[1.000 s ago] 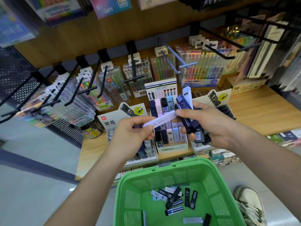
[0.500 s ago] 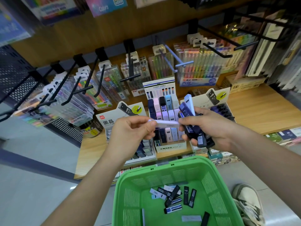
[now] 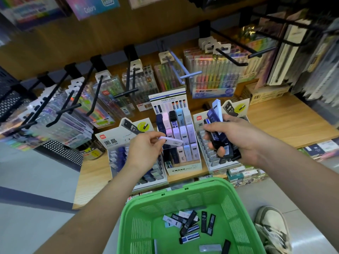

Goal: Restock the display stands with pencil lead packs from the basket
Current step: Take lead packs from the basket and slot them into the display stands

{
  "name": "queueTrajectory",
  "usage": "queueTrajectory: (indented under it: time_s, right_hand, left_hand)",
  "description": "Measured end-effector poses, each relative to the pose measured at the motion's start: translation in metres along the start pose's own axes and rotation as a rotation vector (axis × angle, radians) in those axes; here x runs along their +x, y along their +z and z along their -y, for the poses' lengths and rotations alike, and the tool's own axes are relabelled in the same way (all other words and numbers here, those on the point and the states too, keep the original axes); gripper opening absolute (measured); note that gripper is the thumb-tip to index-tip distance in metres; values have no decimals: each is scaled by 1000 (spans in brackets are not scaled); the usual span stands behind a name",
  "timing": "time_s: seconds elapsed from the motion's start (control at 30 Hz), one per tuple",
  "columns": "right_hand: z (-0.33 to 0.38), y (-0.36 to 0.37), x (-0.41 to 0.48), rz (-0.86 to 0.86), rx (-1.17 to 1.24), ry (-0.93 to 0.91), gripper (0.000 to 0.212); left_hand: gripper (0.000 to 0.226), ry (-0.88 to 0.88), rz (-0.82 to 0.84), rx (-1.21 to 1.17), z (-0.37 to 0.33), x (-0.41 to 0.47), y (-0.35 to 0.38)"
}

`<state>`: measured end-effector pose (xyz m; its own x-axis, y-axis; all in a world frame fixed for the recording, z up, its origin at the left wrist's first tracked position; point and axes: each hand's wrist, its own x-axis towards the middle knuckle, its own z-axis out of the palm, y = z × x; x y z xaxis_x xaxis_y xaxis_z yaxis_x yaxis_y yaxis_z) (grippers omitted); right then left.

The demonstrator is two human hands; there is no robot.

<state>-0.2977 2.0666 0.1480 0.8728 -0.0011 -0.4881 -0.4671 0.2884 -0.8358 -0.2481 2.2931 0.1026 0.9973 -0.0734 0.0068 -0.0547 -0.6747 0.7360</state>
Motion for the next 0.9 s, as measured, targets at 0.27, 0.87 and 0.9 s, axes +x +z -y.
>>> queueTrajectory:
  time_s: [0.27,0.87,0.9]
  right_hand:
    - [4,-10,0,-15,14,-7,16]
    - [5,-12,0,16,20,-12,11]
    - [5,-12,0,21,15,-14,11]
  left_hand:
    - [19,159,109,245,10,-1,54]
    - [22,126,89,279,11,-2,97]
    - [19,63,79,203,9,-3,92]
